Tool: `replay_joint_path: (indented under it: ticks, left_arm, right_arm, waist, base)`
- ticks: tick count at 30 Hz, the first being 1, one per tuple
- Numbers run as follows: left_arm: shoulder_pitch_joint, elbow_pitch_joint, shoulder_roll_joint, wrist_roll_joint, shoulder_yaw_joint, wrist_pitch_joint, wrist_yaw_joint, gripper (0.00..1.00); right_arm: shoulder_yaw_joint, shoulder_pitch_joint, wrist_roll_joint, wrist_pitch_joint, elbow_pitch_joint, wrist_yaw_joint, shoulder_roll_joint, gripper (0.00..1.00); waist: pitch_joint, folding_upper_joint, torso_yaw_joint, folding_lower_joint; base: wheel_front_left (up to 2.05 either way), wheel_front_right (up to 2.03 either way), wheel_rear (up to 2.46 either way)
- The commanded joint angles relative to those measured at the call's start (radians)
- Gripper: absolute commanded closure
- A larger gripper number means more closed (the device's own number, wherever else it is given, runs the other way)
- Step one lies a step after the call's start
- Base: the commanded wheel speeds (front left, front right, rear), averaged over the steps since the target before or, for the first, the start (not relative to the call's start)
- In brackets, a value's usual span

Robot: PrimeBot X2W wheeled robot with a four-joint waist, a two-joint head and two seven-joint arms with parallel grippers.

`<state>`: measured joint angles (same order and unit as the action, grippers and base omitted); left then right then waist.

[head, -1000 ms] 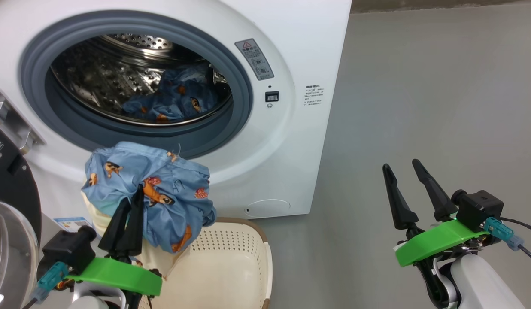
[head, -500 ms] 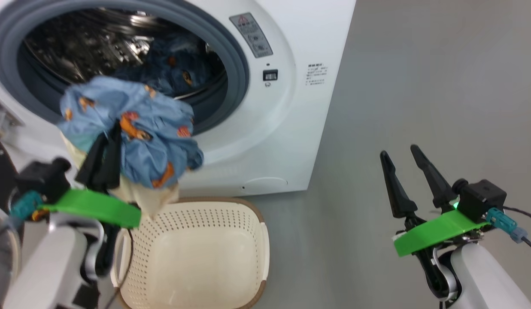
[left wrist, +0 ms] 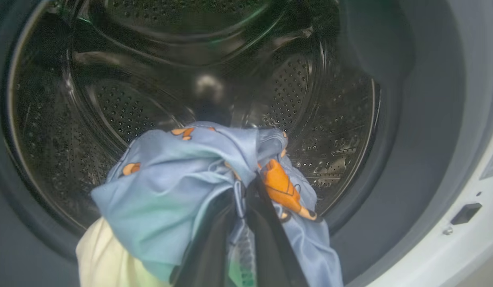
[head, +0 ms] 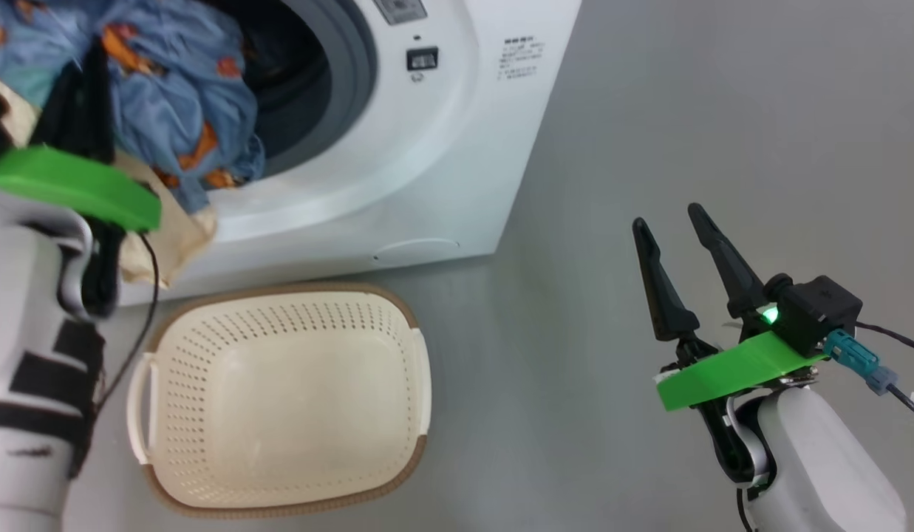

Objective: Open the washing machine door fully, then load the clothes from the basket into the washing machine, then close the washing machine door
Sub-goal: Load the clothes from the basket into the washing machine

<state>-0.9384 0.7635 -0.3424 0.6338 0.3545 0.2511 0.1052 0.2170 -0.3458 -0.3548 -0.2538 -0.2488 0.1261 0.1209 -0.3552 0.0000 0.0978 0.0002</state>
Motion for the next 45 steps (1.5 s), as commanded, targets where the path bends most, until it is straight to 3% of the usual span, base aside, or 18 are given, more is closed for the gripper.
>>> replay_joint_path:
  ticks: [1, 12, 21, 26, 30, 33, 34, 35, 36, 37, 45]
  left_arm:
    - [-0.069, 0.018, -0.047, -0.012, -0.028, 0.010, 0.008, 1.00]
    - [-0.291, 0.160, -0.091, -0.058, -0.012, 0.010, 0.024, 1.00]
    - [-0.387, 0.155, -0.131, -0.119, -0.009, 0.011, 0.025, 1.00]
    - [-0.444, 0.083, -0.143, -0.160, -0.031, 0.011, 0.025, 1.00]
    - [-0.457, -0.071, -0.146, -0.221, -0.118, 0.011, 0.023, 1.00]
    - [-0.425, -0.098, -0.133, -0.252, -0.176, 0.011, 0.023, 1.00]
    - [-0.415, -0.094, -0.130, -0.262, -0.191, 0.011, 0.022, 0.97]
    - [-0.403, -0.075, -0.125, -0.267, -0.203, 0.011, 0.020, 0.64]
    - [-0.392, -0.038, -0.118, -0.265, -0.211, 0.011, 0.020, 0.11]
    - [-0.386, 0.001, -0.113, -0.267, -0.212, 0.011, 0.020, 0.00]
    - [-0.434, 0.312, -0.081, -0.269, -0.178, -0.071, 0.016, 0.00]
  right_arm:
    - [0.019, -0.020, 0.013, -0.008, 0.031, 0.005, -0.012, 0.00]
    - [0.024, -0.056, 0.041, -0.008, 0.066, 0.005, -0.054, 0.00]
    - [0.040, -0.059, 0.038, -0.008, 0.078, 0.005, -0.068, 0.00]
    - [0.050, -0.052, 0.029, -0.008, 0.088, 0.005, -0.070, 0.00]
    - [0.053, -0.051, 0.017, -0.008, 0.097, 0.005, -0.070, 0.00]
    - [0.058, -0.052, 0.010, -0.008, 0.094, 0.005, -0.070, 0.00]
    - [0.061, -0.052, 0.006, -0.008, 0.092, 0.005, -0.070, 0.00]
    - [0.064, -0.053, 0.003, -0.008, 0.090, 0.005, -0.070, 0.00]
    - [0.067, -0.053, 0.001, -0.008, 0.087, 0.005, -0.070, 0.00]
    - [0.068, -0.053, 0.000, -0.008, 0.084, 0.005, -0.071, 0.00]
    - [0.074, -0.062, -0.004, -0.008, 0.061, 0.005, -0.071, 0.00]
  waist:
    - [-0.095, 0.0000, 0.056, -0.0002]
    - [-0.248, 0.0000, 0.130, -0.0002]
    - [-0.303, 0.0000, 0.185, -0.0002]
    - [-0.318, 0.0000, 0.207, -0.0002]
    - [-0.331, 0.0000, 0.214, -0.0002]
    - [-0.328, 0.0000, 0.216, -0.0002]
    - [-0.325, 0.0000, 0.216, -0.0002]
    - [-0.322, 0.0000, 0.215, -0.0002]
    - [-0.318, 0.0000, 0.214, -0.0002]
    - [-0.314, 0.0000, 0.213, -0.0002]
    - [-0.287, 0.0000, 0.197, -0.0002]
  base:
    - [0.00, 0.00, 0.00]
    - [0.00, 0.00, 0.00]
    - [0.00, 0.00, 0.00]
    - [0.00, 0.00, 0.00]
    - [0.00, 0.00, 0.00]
    - [0.00, 0.00, 0.00]
    - [0.00, 0.00, 0.00]
    - [0.00, 0.00, 0.00]
    - [0.00, 0.00, 0.00]
    - [0.00, 0.00, 0.00]
    - [0.00, 0.00, 0.00]
